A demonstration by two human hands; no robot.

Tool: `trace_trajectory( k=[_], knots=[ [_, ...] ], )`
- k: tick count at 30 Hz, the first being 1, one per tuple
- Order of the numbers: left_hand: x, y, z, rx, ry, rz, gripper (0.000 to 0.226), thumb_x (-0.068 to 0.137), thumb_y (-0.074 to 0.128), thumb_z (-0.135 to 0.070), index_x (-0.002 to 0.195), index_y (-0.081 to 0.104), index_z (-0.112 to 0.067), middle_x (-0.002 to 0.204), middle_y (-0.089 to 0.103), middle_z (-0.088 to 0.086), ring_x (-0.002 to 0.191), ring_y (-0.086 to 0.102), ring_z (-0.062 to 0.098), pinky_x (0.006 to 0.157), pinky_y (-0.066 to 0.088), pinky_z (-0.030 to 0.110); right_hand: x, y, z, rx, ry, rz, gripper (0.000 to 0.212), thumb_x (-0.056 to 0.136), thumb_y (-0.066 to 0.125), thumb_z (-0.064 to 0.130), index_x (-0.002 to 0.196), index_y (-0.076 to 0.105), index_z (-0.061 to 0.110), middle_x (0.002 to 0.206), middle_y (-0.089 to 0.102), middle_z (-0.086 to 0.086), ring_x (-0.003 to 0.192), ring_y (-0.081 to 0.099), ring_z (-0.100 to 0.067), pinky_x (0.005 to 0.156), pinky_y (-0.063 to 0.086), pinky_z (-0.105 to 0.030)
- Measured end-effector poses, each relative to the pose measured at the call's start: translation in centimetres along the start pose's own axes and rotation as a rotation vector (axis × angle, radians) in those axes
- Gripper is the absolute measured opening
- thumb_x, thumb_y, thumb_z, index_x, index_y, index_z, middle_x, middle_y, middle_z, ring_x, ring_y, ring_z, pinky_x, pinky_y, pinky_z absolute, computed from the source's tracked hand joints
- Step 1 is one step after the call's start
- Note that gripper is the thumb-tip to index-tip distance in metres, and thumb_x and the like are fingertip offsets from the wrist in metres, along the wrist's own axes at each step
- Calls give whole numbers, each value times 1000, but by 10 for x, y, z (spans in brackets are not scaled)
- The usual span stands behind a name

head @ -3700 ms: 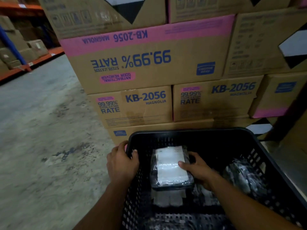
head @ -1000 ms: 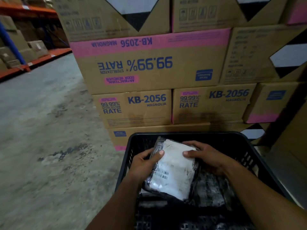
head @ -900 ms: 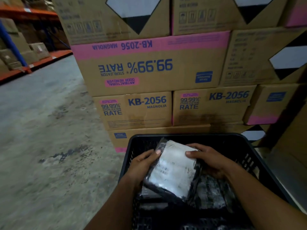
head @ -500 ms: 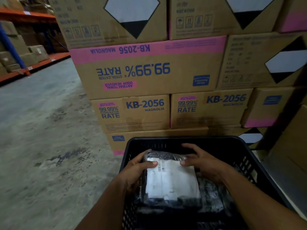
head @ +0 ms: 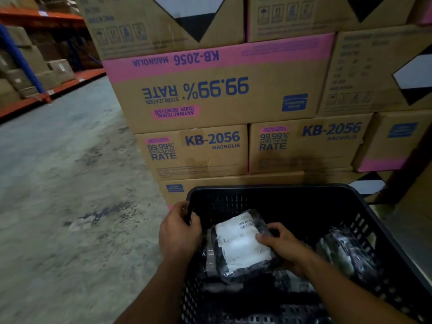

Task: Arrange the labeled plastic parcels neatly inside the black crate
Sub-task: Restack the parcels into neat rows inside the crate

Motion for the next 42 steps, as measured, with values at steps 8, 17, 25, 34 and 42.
trace_trajectory(
  k=[8,17,25,34,42],
  knots=[
    [-8,12,17,163,158,107,39,88,64,-23,127,64,-21,128,62,0,104,66,21,83,50,29,35,62,-30,-132,19,-46,65,97,51,34,147,14,14,129,51,-12,101,57,-25,88,51,-38],
    [-3,24,24,257,98,209,45,85,60,-39,129,56,-33,134,40,-10,82,64,18,70,49,33,52,79,-32,-257,8,59,78,90,51,47,148,3,23,118,65,-16,100,67,-29,95,54,-50],
    [-21,41,1,525,409,203,52,84,53,-37,134,58,-24,127,55,4,125,49,26,105,40,41,37,53,-23,-412,11,23,77,83,57,63,141,33,18,130,58,-8,106,60,-22,89,47,-31],
    [-45,128,27,528,261,561,77,94,36,-62,161,10,-32,171,10,8,158,2,33,127,11,47,27,-24,-47,-924,-99,-49,49,85,61,39,130,50,23,130,58,-12,113,57,-30,94,45,-31],
    [-49,145,54,641,225,529,80,92,17,-73,159,-12,-40,171,-17,4,156,-16,34,124,-5,53,48,1,-73,-1323,-2,46,64,76,60,58,137,40,53,162,3,-7,144,1,-46,112,28,-60]
  ],
)
Point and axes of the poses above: each hand's wrist, its own x-axis towards the middle knuckle, its own y-axis out of the palm, z = x × y, the point moved 6 cm from there along x, towards the middle knuckle
